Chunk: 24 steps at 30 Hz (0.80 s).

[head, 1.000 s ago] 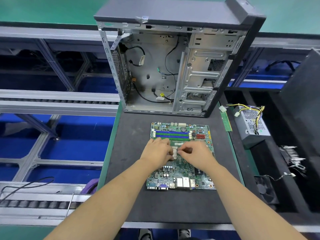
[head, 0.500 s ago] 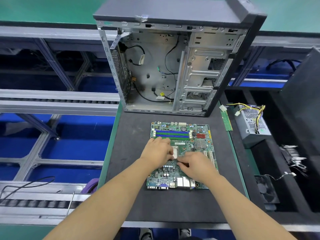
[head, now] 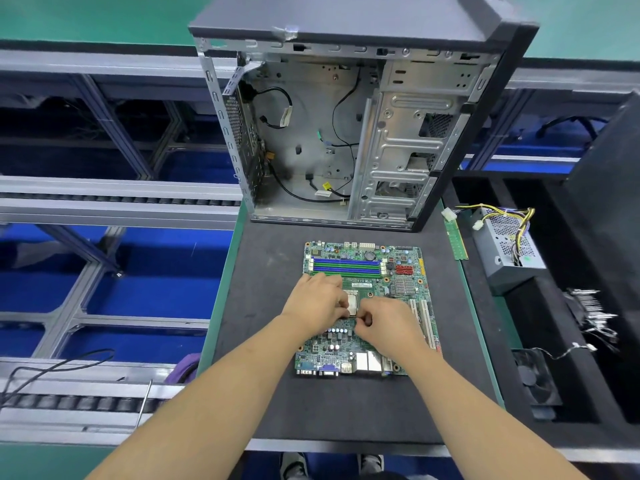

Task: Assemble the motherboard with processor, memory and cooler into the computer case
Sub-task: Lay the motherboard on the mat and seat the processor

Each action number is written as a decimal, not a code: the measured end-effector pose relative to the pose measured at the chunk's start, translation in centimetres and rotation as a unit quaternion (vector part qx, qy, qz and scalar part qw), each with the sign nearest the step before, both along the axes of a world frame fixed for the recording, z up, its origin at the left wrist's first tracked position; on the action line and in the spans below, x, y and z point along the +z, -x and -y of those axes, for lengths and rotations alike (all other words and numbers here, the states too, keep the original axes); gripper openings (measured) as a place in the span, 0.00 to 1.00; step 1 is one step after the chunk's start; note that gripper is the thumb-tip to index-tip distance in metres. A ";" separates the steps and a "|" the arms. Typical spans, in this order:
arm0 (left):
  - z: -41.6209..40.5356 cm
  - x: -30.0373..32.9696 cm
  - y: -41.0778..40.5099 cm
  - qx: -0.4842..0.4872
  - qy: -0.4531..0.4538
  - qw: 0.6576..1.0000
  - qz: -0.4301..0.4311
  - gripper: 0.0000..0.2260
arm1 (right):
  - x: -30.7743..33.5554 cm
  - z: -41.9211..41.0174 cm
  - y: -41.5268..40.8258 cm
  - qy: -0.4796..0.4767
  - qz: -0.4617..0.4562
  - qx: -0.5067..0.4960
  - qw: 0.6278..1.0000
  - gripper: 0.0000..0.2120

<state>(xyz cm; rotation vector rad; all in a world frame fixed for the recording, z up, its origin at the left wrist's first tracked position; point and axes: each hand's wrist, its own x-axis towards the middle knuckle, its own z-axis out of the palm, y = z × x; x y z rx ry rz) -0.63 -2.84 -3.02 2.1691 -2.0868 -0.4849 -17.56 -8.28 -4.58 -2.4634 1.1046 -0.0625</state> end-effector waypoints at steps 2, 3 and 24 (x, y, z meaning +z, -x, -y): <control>0.0 0.0 0.0 0.000 -0.001 1.000 -0.001 0.11 | 0.0 0.0 -0.1 -0.003 -0.003 -0.002 1.000 0.03; 0.0 0.0 0.0 0.000 -0.001 1.000 -0.001 0.11 | -0.1 0.0 -0.1 -0.002 -0.006 -0.004 1.000 0.04; -0.7 -1.7 -0.7 -0.034 0.125 0.991 0.022 0.16 | 0.1 1.0 1.1 0.051 0.132 -0.104 0.984 0.07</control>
